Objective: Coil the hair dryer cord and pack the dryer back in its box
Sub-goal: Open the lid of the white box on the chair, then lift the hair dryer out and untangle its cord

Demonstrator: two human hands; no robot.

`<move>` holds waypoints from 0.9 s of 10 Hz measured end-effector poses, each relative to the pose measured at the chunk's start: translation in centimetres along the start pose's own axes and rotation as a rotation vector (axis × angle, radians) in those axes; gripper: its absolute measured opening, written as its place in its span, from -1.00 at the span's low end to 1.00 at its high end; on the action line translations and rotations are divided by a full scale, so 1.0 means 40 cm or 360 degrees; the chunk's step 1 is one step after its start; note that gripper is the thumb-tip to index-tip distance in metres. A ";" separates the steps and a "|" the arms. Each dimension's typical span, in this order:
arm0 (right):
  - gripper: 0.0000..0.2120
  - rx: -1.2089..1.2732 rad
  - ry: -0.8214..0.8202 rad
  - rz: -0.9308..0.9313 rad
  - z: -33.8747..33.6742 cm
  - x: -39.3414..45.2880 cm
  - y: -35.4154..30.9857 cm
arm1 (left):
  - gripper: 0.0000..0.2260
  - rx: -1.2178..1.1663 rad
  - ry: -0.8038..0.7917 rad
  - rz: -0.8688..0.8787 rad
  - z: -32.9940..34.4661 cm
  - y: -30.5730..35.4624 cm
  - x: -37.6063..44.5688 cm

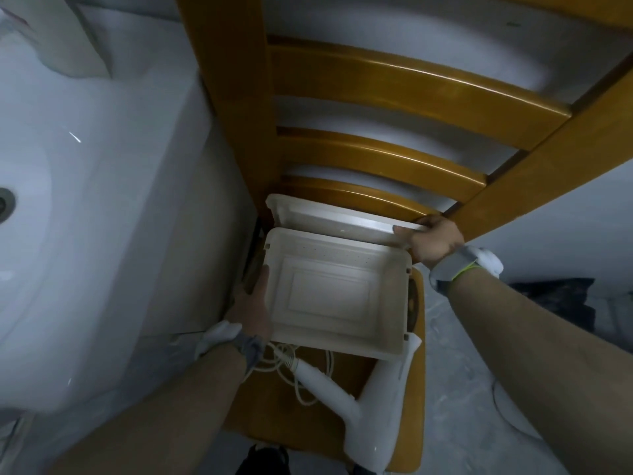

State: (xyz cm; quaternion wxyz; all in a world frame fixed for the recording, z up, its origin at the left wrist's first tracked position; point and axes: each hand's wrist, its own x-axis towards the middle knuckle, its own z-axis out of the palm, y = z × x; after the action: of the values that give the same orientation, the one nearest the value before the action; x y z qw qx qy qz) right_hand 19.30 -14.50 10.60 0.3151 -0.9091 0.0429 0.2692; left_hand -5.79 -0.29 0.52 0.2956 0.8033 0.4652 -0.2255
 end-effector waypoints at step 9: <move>-0.78 0.0103 -0.0238 0.0579 0.114 -0.189 0.504 | -0.75 0.0861 -0.0166 0.1251 0.171 0.047 -0.217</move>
State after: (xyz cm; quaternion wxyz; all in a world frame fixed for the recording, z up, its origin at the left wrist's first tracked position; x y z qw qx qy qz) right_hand 5.76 -28.56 0.41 0.2926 -0.8531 0.1916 0.3871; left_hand -8.77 -11.04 1.60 0.1617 0.9540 0.0354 -0.2498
